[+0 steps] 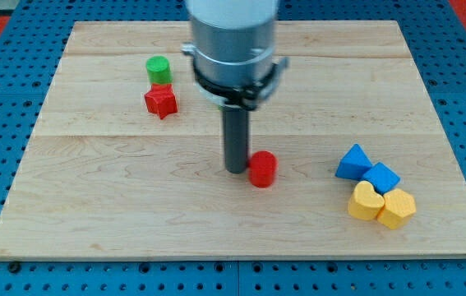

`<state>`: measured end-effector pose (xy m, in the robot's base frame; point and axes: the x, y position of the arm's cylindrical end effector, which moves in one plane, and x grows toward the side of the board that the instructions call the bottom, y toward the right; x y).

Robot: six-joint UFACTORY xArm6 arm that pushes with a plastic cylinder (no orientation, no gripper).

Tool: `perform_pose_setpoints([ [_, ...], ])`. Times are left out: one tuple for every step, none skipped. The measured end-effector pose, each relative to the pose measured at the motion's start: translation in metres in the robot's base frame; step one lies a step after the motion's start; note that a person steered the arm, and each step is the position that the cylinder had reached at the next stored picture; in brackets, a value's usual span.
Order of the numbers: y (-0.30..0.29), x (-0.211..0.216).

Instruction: Move the red star closer to the green star

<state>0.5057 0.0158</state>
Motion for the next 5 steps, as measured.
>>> perform_pose_setpoints([
  [-0.009, 0.001],
  [0.082, 0.006],
  [0.033, -0.010],
  [-0.079, -0.080],
  [-0.152, -0.098],
])
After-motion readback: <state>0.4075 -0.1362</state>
